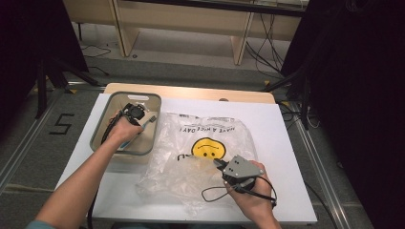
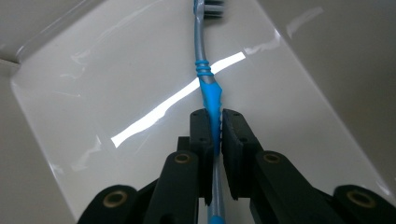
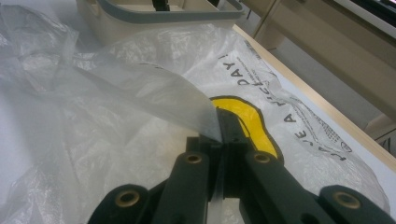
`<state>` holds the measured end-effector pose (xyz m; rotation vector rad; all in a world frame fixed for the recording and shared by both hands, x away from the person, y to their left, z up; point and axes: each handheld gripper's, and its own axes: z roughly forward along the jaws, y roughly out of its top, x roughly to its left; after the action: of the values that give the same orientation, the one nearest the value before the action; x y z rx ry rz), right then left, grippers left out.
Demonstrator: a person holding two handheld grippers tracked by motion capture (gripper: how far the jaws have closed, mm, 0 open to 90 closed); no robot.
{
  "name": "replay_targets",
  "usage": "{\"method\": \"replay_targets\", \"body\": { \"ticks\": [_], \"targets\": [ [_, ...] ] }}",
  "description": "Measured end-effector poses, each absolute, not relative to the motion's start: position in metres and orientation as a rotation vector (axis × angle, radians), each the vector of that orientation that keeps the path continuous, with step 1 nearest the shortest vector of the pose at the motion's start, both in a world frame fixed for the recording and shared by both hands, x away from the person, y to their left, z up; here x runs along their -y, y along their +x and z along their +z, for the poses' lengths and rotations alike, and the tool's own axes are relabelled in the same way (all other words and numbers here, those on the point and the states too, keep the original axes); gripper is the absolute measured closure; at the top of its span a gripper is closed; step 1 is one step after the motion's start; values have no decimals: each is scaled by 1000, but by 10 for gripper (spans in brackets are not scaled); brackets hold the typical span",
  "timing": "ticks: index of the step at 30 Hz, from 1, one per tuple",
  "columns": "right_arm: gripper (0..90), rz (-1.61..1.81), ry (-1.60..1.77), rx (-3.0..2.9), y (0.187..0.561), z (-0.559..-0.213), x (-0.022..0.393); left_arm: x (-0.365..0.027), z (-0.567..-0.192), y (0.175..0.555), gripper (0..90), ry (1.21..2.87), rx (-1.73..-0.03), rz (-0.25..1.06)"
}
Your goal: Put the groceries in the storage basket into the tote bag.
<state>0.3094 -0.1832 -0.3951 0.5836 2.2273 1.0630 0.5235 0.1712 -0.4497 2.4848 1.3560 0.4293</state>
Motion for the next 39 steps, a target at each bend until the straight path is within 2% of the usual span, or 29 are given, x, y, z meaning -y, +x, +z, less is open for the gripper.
{"method": "replay_targets", "body": {
  "ticks": [21, 39],
  "targets": [
    [900, 1060, 585, -2234, 311, -397, 183, -174, -431, 517, 828, 2411, -1334, 466],
    [900, 1057, 586, -2235, 311, -398, 183, -182, -404, 506, 828, 2357, -1293, 435]
  ]
}}
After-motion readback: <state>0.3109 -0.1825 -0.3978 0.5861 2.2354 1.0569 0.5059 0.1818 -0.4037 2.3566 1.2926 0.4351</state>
